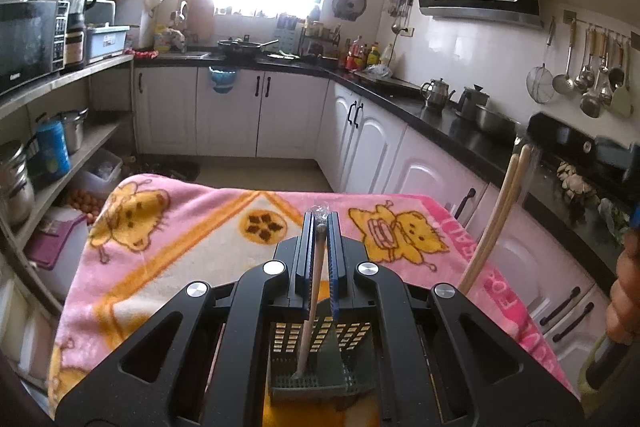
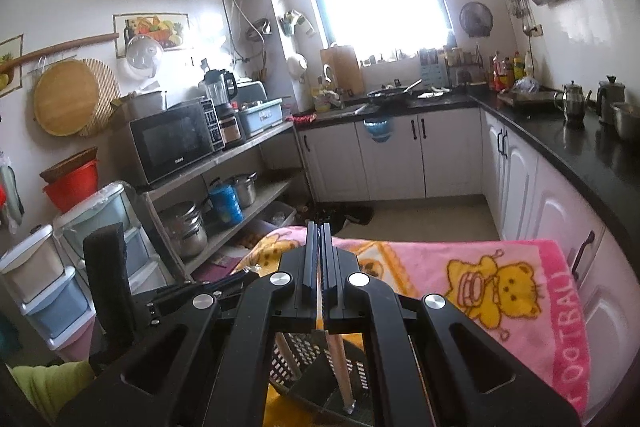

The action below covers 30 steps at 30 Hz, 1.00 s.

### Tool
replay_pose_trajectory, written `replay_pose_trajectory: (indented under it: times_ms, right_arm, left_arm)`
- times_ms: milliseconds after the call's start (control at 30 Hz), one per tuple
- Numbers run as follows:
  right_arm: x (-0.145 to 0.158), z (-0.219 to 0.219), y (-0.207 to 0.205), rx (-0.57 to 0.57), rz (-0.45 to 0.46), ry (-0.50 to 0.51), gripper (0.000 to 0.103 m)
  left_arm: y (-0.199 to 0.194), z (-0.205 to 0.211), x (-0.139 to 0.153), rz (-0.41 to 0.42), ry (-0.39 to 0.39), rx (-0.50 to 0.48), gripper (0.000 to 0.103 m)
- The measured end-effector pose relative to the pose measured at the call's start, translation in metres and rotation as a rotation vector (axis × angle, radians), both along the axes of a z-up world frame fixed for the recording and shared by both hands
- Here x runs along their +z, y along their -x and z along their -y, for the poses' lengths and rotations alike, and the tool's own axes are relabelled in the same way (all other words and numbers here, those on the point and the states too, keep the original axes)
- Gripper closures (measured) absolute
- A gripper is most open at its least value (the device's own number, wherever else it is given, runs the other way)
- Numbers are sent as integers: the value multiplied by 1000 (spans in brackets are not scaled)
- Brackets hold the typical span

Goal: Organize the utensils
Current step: 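Lower the chopstick into the basket and open the left gripper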

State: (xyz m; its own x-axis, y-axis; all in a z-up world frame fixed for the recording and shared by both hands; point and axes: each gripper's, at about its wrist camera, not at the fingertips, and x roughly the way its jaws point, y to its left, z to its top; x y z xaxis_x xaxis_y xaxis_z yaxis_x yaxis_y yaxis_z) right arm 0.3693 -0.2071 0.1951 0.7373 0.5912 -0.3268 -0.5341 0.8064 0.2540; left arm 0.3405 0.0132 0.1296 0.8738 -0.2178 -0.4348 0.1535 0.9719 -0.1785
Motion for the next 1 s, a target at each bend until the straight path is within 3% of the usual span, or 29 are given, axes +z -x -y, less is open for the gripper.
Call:
replay_pose_trajectory:
  times_ms: [567, 633, 800, 933, 1000]
  right_arm:
    - [-83, 18, -9, -64, -156, -15, 101]
    - [-88, 27, -10, -75, -171, -25, 101]
    - [-97, 40, -6, -96, -177, -17, 100]
    - [-102, 45, -4, -94, -189, -18, 100]
    - [-103, 45, -4, -97, -199, -7, 95]
  left_arm:
    - [9, -15, -38, -64, -5, 41, 101]
    - [9, -15, -40, -77, -14, 46, 98]
    - [15, -19, -45, -94, -22, 60, 77]
    - [21, -24, -49, -108, 4, 69, 68]
    - [24, -25, -52, -120, 19, 72, 58]
